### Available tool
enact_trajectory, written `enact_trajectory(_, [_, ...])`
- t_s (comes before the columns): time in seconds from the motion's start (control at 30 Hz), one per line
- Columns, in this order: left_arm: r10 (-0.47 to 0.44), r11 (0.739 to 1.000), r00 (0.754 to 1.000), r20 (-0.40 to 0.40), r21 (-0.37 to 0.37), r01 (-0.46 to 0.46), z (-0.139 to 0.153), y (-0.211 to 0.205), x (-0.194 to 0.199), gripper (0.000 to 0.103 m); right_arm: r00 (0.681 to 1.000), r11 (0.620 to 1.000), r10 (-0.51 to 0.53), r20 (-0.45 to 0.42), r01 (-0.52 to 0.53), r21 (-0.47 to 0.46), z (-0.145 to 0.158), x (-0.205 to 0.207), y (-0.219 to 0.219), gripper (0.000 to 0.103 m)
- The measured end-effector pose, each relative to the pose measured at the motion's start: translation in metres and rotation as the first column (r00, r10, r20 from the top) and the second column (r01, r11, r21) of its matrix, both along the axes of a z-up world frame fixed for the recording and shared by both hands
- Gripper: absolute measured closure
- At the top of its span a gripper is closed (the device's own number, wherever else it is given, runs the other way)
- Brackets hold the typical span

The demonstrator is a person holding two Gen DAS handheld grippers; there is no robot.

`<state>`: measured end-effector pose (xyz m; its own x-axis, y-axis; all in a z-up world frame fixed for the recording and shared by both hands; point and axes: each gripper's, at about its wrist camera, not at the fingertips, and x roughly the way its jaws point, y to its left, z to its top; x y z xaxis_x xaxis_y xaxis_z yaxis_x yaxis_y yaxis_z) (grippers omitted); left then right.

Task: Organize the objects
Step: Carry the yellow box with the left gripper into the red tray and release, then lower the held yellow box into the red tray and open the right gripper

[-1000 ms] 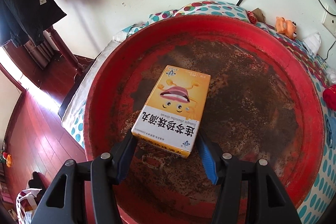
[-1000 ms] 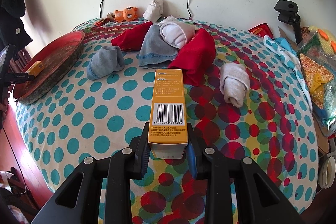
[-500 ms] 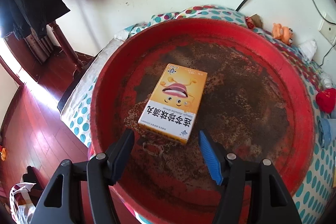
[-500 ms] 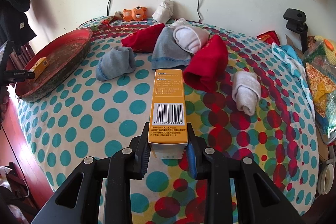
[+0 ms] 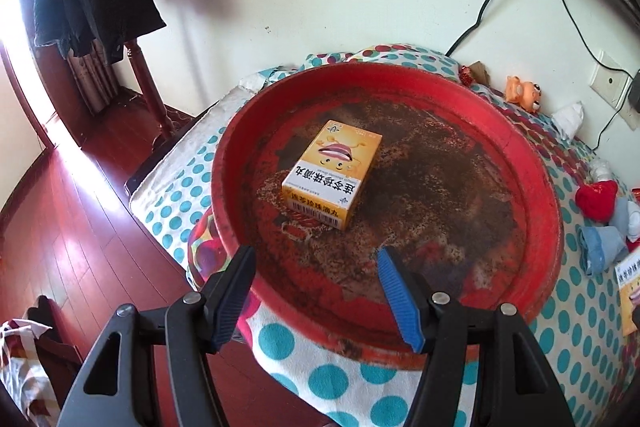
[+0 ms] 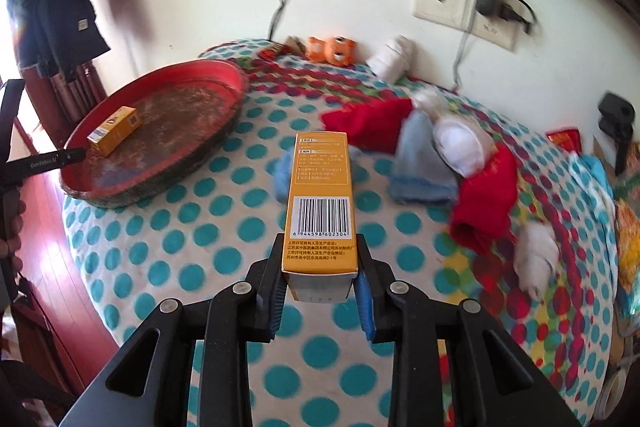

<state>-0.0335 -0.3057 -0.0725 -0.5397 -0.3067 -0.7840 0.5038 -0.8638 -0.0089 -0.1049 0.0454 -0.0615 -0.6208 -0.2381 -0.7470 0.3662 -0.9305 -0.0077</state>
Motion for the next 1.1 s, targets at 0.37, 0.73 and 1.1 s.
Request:
enact_trajectory(0.37, [-0.005,1.0,0.999,-0.053,-0.024,0.004,0.007,0.005,0.014,0.038,0.989,0.989,0.149,-0.022,-0.148,0.005,0.016,-0.034,-0.101,0.075])
enact_trajectory(0.73, [0.012,0.999,0.997,-0.071,-0.037,-0.015,0.01,-0.004,0.02,0.038,0.987,0.985,0.162,-0.006,-0.162,0.058,0.006,-0.08,-0.164,0.075])
enact_trajectory(1.1, [0.062,0.998,0.995,-0.072,-0.02,-0.063,0.006,-0.014,0.023,0.038,0.989,0.98,0.147,0.027,-0.15,0.129,-0.02,-0.107,-0.185,0.075])
